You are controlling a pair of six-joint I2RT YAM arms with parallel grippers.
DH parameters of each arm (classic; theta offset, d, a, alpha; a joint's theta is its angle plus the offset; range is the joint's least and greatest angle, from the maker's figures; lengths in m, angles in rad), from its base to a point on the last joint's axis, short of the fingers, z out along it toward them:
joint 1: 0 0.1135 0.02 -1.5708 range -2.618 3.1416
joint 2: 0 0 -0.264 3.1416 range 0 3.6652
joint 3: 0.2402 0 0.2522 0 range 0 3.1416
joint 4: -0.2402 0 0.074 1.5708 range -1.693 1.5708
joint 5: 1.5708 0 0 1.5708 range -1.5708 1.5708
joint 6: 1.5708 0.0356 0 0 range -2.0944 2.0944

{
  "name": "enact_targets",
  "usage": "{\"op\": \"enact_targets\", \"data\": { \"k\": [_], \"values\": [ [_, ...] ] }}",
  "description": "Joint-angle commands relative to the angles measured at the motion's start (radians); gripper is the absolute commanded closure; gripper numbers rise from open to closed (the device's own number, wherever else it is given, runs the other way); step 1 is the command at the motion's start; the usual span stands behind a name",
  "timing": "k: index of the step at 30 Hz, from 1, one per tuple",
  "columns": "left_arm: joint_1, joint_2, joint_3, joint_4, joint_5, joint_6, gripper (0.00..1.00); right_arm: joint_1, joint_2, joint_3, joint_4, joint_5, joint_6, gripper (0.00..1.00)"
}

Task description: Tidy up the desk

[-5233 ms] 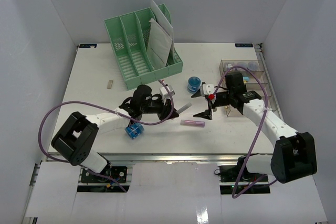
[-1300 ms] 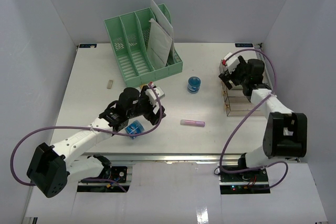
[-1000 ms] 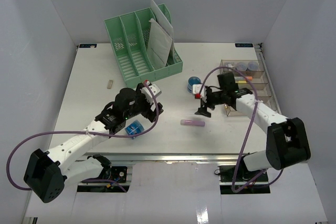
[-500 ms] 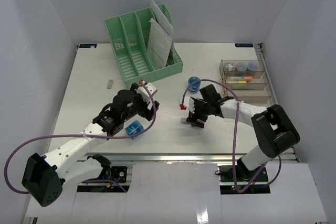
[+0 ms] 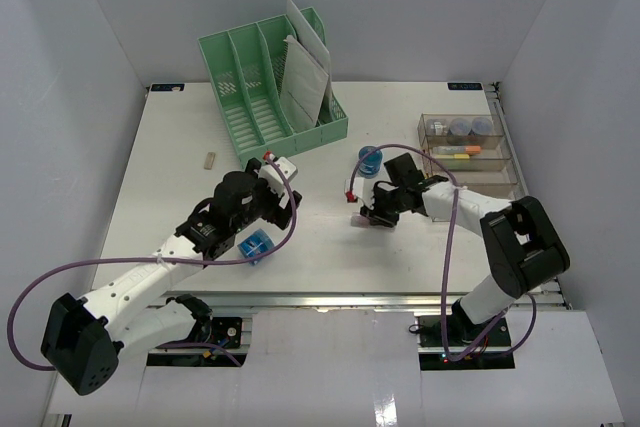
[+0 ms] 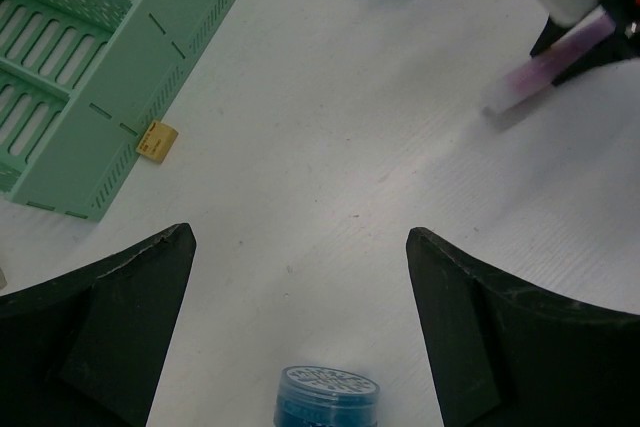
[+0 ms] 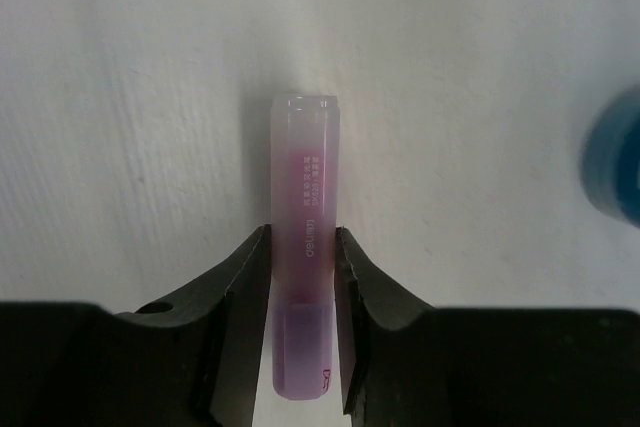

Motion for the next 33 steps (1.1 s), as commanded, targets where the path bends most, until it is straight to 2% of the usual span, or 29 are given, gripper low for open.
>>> {"op": "enact_targets", "data": {
  "k": [1,3,6,10,15,19,24,26,33],
  "values": [
    [0.003,-0.042,-0.014,-0.006,-0.014,-0.006,0.02,-0.178,-0.137,0.109,-0.018,-0.054,-0.065,0.78],
    [0.003,-0.04,-0.012,-0.006,-0.012,-0.004,0.02,-0.293,-0.182,0.131,-0.014,-0.089,-0.085,0.83],
    [0.003,-0.035,-0.009,-0.008,-0.004,-0.006,0.02,-0.384,-0.242,0.14,-0.006,-0.126,-0.12,0.88],
    [0.003,-0.034,-0.009,-0.008,0.003,-0.006,0.02,-0.466,-0.268,0.097,0.141,-0.057,-0.078,0.91],
    [0.003,-0.027,-0.01,-0.009,0.006,-0.007,0.02,-0.551,-0.152,0.084,0.371,0.142,-0.076,0.9],
    [0.003,-0.019,-0.015,-0.008,0.004,-0.004,0.02,-0.59,-0.02,0.143,0.439,0.19,-0.149,0.9],
    [0.003,-0.004,-0.011,-0.012,0.006,-0.003,0.02,-0.603,0.093,0.215,0.431,0.177,-0.29,0.82],
    [0.003,-0.002,-0.013,-0.012,0.007,-0.001,0.02,-0.603,0.116,0.23,0.422,0.18,-0.348,0.76],
    [0.003,0.002,-0.012,-0.012,0.011,0.002,0.02,-0.603,0.168,0.238,0.396,0.189,-0.462,0.69]
  ]
}}
